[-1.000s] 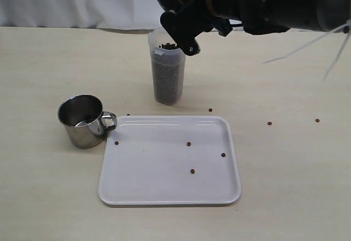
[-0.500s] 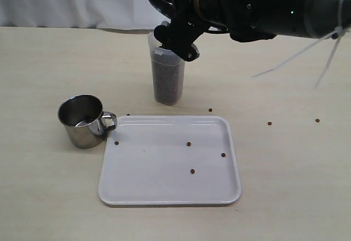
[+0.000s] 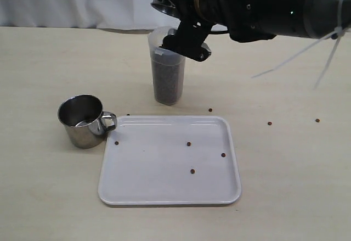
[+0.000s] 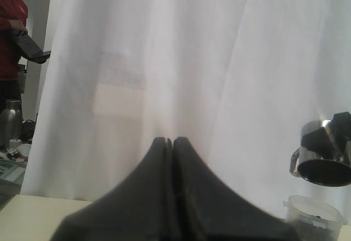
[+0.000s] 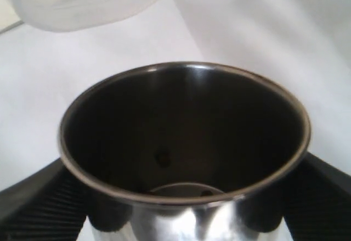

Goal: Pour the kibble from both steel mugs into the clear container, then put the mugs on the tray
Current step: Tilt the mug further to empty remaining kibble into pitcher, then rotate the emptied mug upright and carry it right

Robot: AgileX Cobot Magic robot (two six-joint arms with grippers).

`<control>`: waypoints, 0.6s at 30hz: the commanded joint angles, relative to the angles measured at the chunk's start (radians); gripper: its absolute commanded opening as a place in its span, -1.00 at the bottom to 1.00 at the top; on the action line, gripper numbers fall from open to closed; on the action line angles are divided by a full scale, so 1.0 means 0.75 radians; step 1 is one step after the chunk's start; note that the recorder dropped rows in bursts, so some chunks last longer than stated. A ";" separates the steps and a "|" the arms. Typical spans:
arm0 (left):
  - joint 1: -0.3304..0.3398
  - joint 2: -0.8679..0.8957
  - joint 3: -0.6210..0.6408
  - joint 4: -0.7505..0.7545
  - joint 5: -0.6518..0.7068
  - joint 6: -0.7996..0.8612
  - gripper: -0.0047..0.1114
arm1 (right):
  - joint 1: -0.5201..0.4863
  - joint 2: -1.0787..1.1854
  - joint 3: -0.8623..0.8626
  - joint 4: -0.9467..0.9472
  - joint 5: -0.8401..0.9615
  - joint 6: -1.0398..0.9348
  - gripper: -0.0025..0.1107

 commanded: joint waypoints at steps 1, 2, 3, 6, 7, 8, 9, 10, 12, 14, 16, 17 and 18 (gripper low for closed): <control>-0.006 -0.008 0.004 -0.009 0.003 -0.004 -0.92 | 0.010 -0.001 -0.009 -0.008 0.014 -0.056 -0.87; -0.006 -0.008 0.004 -0.009 0.003 -0.004 -0.92 | 0.017 -0.001 -0.009 -0.008 0.014 -0.058 -0.87; -0.006 -0.008 0.004 -0.009 0.003 -0.004 -0.92 | 0.021 -0.001 -0.009 -0.008 0.017 -0.061 -0.87; -0.006 -0.008 0.004 -0.009 0.003 -0.004 -0.92 | 0.036 -0.001 -0.009 -0.008 0.017 -0.098 -0.87; -0.006 -0.008 0.004 -0.009 0.003 -0.004 -0.92 | 0.043 -0.001 -0.009 -0.008 0.017 -0.119 -0.87; -0.006 -0.008 0.004 -0.009 0.003 -0.004 -0.92 | 0.049 -0.001 -0.009 -0.008 0.025 -0.132 -0.87; -0.006 -0.008 0.004 -0.009 0.003 -0.004 -0.92 | 0.052 -0.001 -0.009 -0.008 0.031 -0.142 -0.87; -0.006 -0.008 0.004 -0.009 0.003 -0.004 -0.92 | 0.052 -0.001 -0.009 -0.008 0.032 -0.158 -0.87; -0.006 -0.008 0.004 -0.009 0.003 -0.004 -0.92 | 0.052 -0.001 -0.009 -0.008 0.032 -0.184 -0.87; -0.006 -0.008 0.004 -0.009 0.003 -0.004 -0.92 | 0.052 -0.001 -0.009 -0.008 0.032 -0.209 -0.87; -0.006 -0.008 0.004 -0.009 0.003 -0.004 -0.92 | 0.052 -0.001 -0.009 -0.008 0.034 -0.264 -0.87; -0.006 -0.008 0.004 -0.009 -0.004 -0.004 -0.92 | 0.052 -0.001 -0.009 -0.008 0.037 -0.290 -0.87; -0.006 -0.008 0.004 -0.009 -0.004 -0.004 -0.92 | 0.052 -0.001 -0.009 -0.008 0.037 -0.307 -0.87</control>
